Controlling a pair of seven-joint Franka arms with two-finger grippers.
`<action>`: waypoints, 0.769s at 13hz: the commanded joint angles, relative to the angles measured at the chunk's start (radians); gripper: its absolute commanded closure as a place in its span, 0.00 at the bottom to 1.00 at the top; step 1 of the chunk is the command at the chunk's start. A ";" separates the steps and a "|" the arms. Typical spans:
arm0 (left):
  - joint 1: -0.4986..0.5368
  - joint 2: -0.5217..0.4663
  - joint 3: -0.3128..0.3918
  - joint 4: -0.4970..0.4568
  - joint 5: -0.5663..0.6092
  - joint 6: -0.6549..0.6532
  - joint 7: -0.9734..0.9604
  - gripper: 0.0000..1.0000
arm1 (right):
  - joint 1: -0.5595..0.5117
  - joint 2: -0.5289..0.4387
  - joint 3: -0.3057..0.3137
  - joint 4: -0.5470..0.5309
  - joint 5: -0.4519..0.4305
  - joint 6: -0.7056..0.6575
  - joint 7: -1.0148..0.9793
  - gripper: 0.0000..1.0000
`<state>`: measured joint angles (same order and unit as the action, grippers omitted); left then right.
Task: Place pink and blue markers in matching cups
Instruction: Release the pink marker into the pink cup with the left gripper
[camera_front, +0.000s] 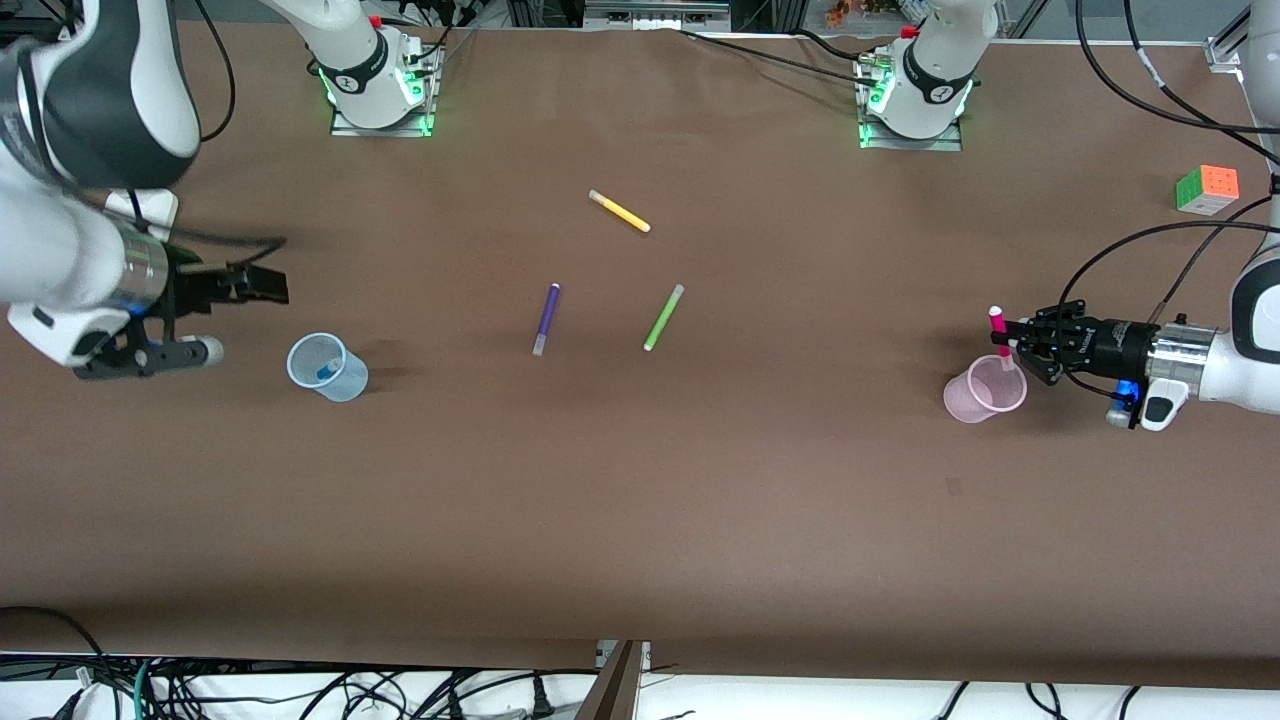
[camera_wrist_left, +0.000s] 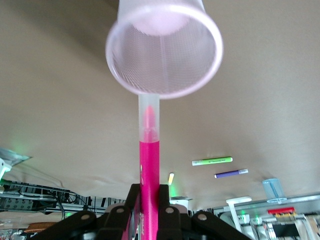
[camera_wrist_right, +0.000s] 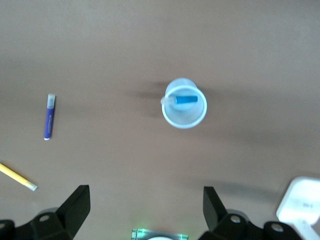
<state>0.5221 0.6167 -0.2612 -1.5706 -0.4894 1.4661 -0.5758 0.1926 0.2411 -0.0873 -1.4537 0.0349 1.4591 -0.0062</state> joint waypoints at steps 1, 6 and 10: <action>0.016 0.034 -0.013 0.024 -0.032 -0.003 0.045 1.00 | -0.051 -0.143 0.055 -0.138 -0.026 0.015 0.020 0.00; 0.022 0.093 -0.006 0.054 -0.098 0.065 0.105 1.00 | -0.088 -0.227 0.047 -0.163 -0.020 0.024 0.017 0.00; 0.032 0.112 -0.004 0.054 -0.104 0.077 0.146 1.00 | -0.091 -0.214 0.020 -0.106 -0.027 0.009 0.015 0.00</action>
<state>0.5407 0.7097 -0.2616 -1.5412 -0.5679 1.5482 -0.4561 0.1089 0.0280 -0.0621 -1.5743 0.0239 1.4702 0.0034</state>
